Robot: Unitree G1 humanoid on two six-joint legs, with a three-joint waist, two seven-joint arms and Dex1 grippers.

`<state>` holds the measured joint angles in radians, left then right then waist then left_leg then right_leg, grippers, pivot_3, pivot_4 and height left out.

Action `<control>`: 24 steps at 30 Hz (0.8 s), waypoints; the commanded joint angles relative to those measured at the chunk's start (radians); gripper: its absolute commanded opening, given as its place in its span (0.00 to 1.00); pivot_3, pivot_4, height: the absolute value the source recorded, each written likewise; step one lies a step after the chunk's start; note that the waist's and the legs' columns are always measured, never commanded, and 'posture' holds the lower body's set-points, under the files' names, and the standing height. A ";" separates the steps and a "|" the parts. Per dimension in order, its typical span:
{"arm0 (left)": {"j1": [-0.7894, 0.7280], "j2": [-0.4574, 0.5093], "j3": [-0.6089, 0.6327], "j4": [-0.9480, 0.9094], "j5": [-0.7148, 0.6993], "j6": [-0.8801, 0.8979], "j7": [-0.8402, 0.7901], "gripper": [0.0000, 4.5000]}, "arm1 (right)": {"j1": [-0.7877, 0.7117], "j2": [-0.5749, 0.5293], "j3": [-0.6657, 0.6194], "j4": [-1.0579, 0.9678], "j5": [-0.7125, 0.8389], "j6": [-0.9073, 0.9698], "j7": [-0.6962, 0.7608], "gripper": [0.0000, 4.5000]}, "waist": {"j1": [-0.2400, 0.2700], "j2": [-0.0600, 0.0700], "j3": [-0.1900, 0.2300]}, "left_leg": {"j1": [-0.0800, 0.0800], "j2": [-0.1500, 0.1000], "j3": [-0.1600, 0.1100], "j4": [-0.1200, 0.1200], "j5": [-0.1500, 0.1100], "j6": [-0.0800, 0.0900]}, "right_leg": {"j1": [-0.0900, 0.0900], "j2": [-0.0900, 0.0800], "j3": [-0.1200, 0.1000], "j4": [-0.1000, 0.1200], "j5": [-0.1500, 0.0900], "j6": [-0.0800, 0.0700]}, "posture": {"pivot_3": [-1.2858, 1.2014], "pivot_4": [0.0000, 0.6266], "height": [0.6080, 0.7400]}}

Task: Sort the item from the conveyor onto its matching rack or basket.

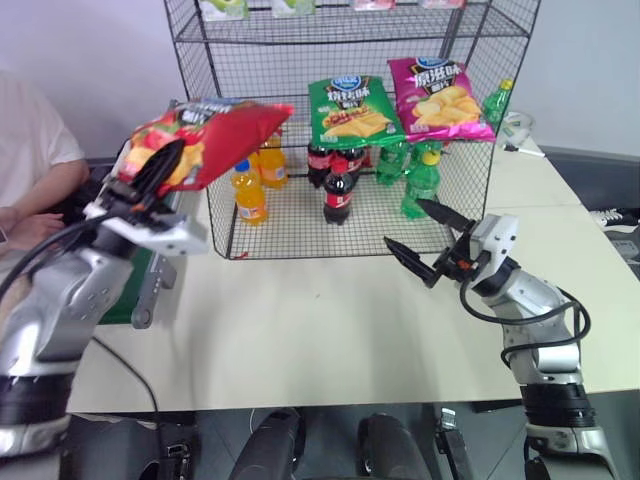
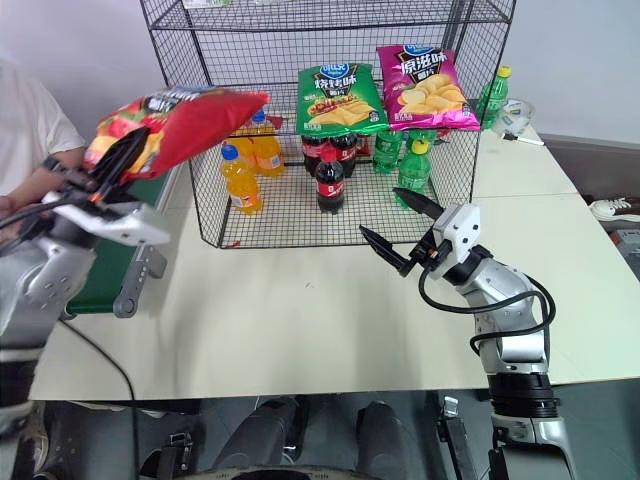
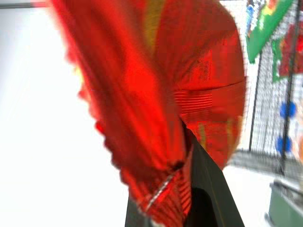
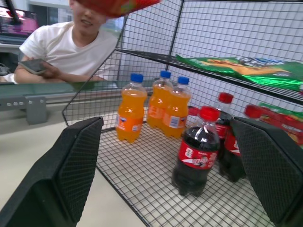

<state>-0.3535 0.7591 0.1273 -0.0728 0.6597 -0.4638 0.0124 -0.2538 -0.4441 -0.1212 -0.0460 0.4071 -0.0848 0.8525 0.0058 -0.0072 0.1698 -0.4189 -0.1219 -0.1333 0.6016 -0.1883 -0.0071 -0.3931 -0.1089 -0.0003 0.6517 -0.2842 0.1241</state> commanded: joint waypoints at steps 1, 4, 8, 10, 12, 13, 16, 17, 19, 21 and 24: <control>-0.163 -0.040 -0.099 0.167 0.100 0.006 0.097 0.01 | -0.006 0.004 -0.011 -0.053 0.001 -0.023 -0.023 1.00 | 0.001 0.000 0.000 | 0.000 0.000 0.000 0.000 0.000 0.000 | 0.000 0.000 0.000 0.000 0.000 0.000 | 0.52 0.24 1.00; -0.308 -0.083 -0.191 0.372 0.175 0.010 0.200 0.01 | -0.004 0.013 -0.007 -0.076 0.005 -0.015 -0.046 1.00 | 0.006 0.000 0.000 | 0.000 0.000 -0.001 0.001 0.001 -0.001 | 0.000 0.001 0.000 0.002 0.000 0.000 | 0.52 0.24 1.00; -0.458 -0.122 -0.282 0.572 0.236 0.011 0.328 0.01 | -0.011 0.029 0.004 -0.100 0.008 -0.003 -0.073 1.00 | -0.001 -0.001 0.000 | -0.001 0.000 -0.001 0.002 0.001 -0.001 | -0.001 0.001 0.000 0.002 0.000 0.000 | 0.52 0.24 1.00; -0.575 -0.154 -0.344 0.715 0.287 0.042 0.401 0.01 | -0.016 0.047 0.007 -0.103 0.005 0.001 -0.099 1.00 | 0.001 -0.001 0.001 | -0.002 0.000 -0.001 0.003 0.001 -0.001 | -0.001 0.001 0.000 0.003 0.000 0.001 | 0.52 0.24 1.00; -0.649 -0.178 -0.378 0.832 0.293 0.057 0.455 0.01 | -0.019 0.053 0.012 -0.106 -0.006 0.002 -0.114 1.00 | 0.004 -0.001 0.001 | -0.005 0.000 -0.002 0.007 0.001 -0.001 | -0.003 0.003 0.000 0.005 0.000 0.001 | 0.52 0.24 1.00; -0.675 -0.185 -0.402 0.885 0.306 0.073 0.472 0.01 | -0.020 0.056 0.012 -0.109 -0.006 0.003 -0.120 1.00 | 0.004 -0.001 0.001 | -0.006 0.000 -0.002 0.009 0.001 -0.001 | -0.003 0.003 0.000 0.006 0.000 0.001 | 0.52 0.24 1.00; -0.742 -0.205 -0.443 1.043 0.304 0.107 0.526 0.01 | -0.019 0.056 0.013 -0.116 -0.009 0.005 -0.133 1.00 | -0.001 -0.001 0.001 | -0.006 -0.001 -0.002 0.010 0.001 -0.001 | -0.003 0.003 0.000 0.006 0.000 0.002 | 0.52 0.24 1.00; -0.763 -0.212 -0.452 1.089 0.296 0.115 0.539 0.01 | -0.019 0.056 0.015 -0.118 -0.010 0.006 -0.137 1.00 | -0.003 -0.001 0.001 | -0.006 -0.001 -0.002 0.009 0.001 -0.001 | -0.004 0.003 0.000 0.006 0.000 0.002 | 0.52 0.24 1.00; -0.802 -0.230 -0.479 1.165 0.291 0.134 0.549 0.01 | -0.016 0.053 0.018 -0.124 -0.010 0.009 -0.141 1.00 | -0.005 -0.002 0.001 | -0.007 -0.001 -0.002 0.009 0.001 -0.001 | -0.004 0.003 0.000 0.008 -0.001 0.003 | 0.52 0.24 1.00; -0.835 -0.248 -0.498 1.219 0.281 0.135 0.570 0.01 | -0.014 0.049 0.019 -0.127 -0.011 0.011 -0.143 1.00 | -0.005 -0.003 0.002 | -0.007 -0.001 -0.002 0.010 0.001 -0.001 | -0.005 0.003 0.000 0.008 -0.001 0.003 | 0.52 0.24 1.00; -0.876 -0.287 -0.510 1.306 0.249 0.187 0.494 0.01 | -0.013 0.042 0.021 -0.132 -0.013 0.015 -0.143 1.00 | -0.001 -0.005 0.003 | -0.008 -0.001 -0.002 0.011 0.001 -0.001 | -0.005 0.003 0.000 0.009 -0.001 0.003 | 0.52 0.24 1.00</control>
<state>-1.1868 0.4718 -0.3798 1.2084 0.9435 -0.3115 0.5367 -0.2584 -0.3927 -0.0956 -0.1261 0.3942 -0.0694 0.7123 0.0047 -0.0120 0.1724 -0.4265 -0.1230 -0.1356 0.6127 -0.1875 -0.0079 -0.3976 -0.1064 -0.0002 0.6603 -0.2852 0.1270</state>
